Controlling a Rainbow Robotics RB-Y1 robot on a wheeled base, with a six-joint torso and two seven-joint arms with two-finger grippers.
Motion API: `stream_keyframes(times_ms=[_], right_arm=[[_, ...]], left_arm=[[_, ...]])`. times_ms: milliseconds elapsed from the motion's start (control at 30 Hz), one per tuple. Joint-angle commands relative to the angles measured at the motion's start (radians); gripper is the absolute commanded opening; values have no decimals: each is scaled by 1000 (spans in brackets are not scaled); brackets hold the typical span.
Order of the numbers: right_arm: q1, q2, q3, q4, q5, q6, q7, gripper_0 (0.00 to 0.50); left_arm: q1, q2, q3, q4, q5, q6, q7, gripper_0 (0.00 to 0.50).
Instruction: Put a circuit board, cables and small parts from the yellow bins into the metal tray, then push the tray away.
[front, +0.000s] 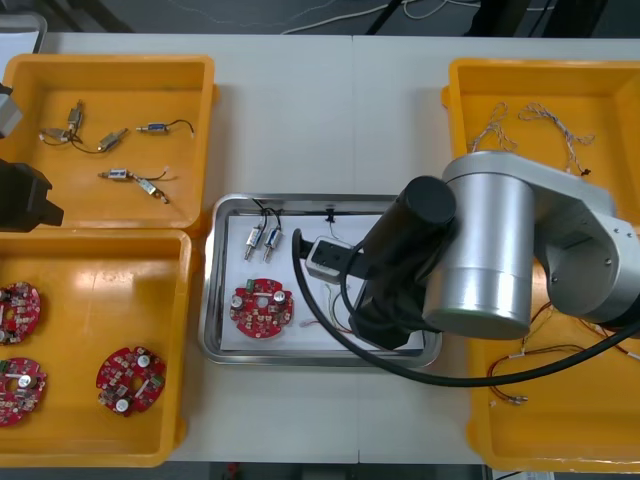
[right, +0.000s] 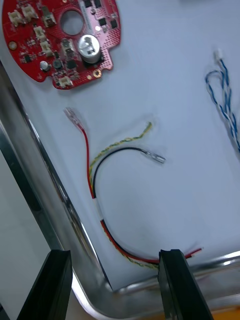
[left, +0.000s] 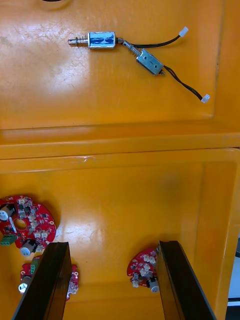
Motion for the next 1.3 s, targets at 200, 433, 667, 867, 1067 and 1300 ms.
stream_keyframes(times_ms=[200, 433, 667, 867, 1067, 1300], right_arm=[[-123, 85, 208, 24, 55, -46, 76, 500], [-166, 140, 308, 64, 110, -49, 76, 500], [-201, 194, 377, 116, 124, -51, 68, 500], [-212, 231, 404, 154, 130, -52, 71, 500], [-212, 267, 415, 194, 136, -52, 68, 500], [-207, 307, 426, 248, 139, -55, 64, 500]], left_arm=[[18, 46, 32, -27, 7, -8, -49, 500], [18, 46, 32, -27, 7, -8, -49, 500], [18, 46, 32, -27, 7, -8, -49, 500], [18, 46, 32, -27, 7, -8, -49, 500], [18, 46, 32, -27, 7, -8, -49, 500], [18, 46, 32, -27, 7, -8, -49, 500]])
